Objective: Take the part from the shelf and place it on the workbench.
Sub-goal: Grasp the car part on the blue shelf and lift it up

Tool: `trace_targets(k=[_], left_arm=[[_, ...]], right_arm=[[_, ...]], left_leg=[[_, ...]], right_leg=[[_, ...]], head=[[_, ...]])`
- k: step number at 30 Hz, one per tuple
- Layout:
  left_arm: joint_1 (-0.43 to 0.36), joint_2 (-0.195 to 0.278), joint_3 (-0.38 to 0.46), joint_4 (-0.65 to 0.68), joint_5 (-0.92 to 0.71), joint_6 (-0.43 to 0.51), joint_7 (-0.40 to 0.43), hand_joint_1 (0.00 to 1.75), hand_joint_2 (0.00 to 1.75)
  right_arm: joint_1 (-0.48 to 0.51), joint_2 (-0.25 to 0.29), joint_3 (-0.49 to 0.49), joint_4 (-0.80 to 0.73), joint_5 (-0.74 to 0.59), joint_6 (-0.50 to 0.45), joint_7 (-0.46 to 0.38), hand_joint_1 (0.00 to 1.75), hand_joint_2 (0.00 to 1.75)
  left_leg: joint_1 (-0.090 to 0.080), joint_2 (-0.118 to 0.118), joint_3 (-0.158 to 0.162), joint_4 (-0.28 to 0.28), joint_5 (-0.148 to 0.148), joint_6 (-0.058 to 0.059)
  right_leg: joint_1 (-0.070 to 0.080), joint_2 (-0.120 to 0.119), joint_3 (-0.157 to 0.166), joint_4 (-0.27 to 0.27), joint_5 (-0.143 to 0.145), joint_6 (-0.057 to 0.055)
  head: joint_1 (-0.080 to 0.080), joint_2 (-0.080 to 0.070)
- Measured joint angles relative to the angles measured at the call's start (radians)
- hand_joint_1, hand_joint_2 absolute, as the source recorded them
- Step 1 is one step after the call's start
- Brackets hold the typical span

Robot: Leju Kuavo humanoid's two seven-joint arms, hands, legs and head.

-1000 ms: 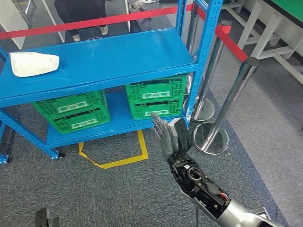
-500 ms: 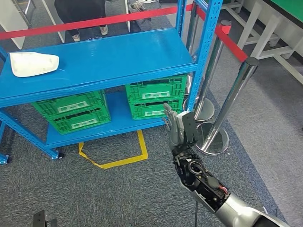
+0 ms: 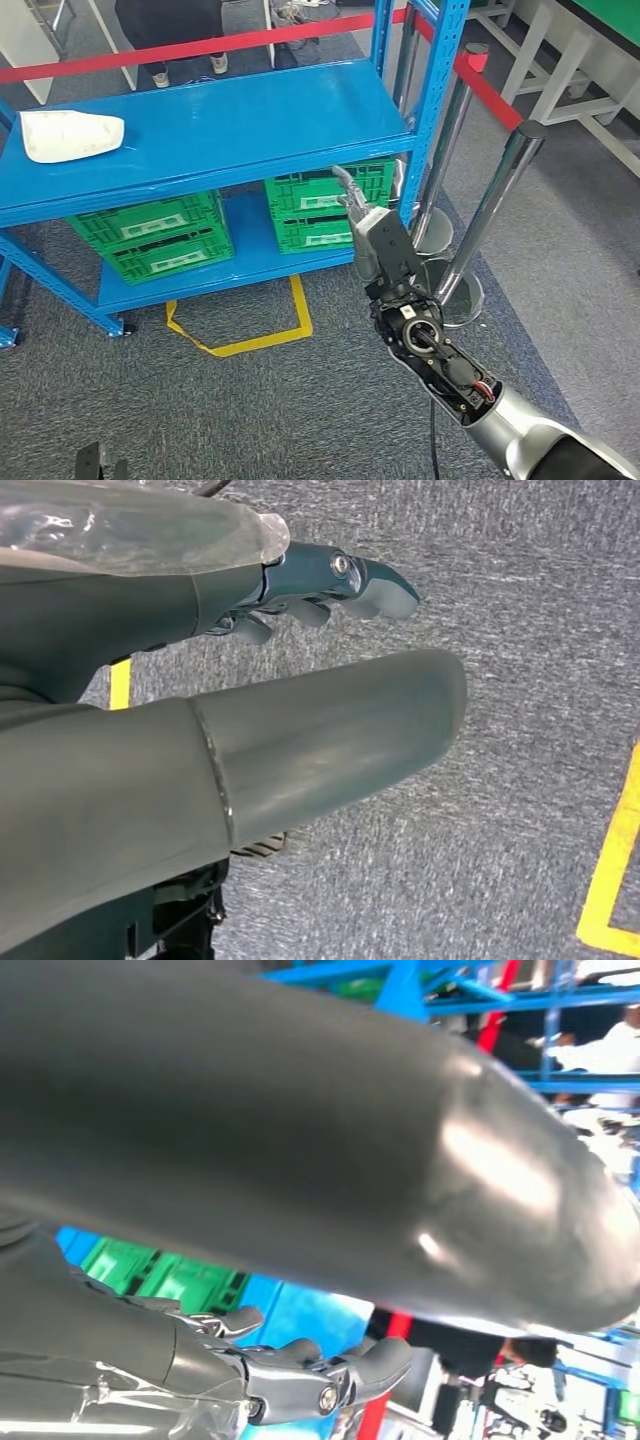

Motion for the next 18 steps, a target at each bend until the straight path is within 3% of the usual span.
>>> trace_targets(k=[10,18], left_arm=[[0.001,0.000,0.000,0.000,-0.063,0.148,-0.048,0.00,0.00],[0.004,-0.001,0.000,0.000,-0.064,0.163,-0.055,0.00,0.00]], right_arm=[[0.001,-0.015,0.006,-0.025,-0.061,0.006,0.001,0.00,0.00],[-0.001,-0.019,0.013,-0.025,-0.083,0.026,0.001,0.00,0.00]], left_leg=[[0.000,0.000,0.000,0.000,0.000,0.000],[0.000,0.000,0.000,0.000,0.000,0.000]], right_leg=[[0.000,0.000,0.000,0.000,0.000,0.000],[0.000,0.000,0.000,0.000,0.000,0.000]], head=[[0.000,0.000],[0.000,0.000]])
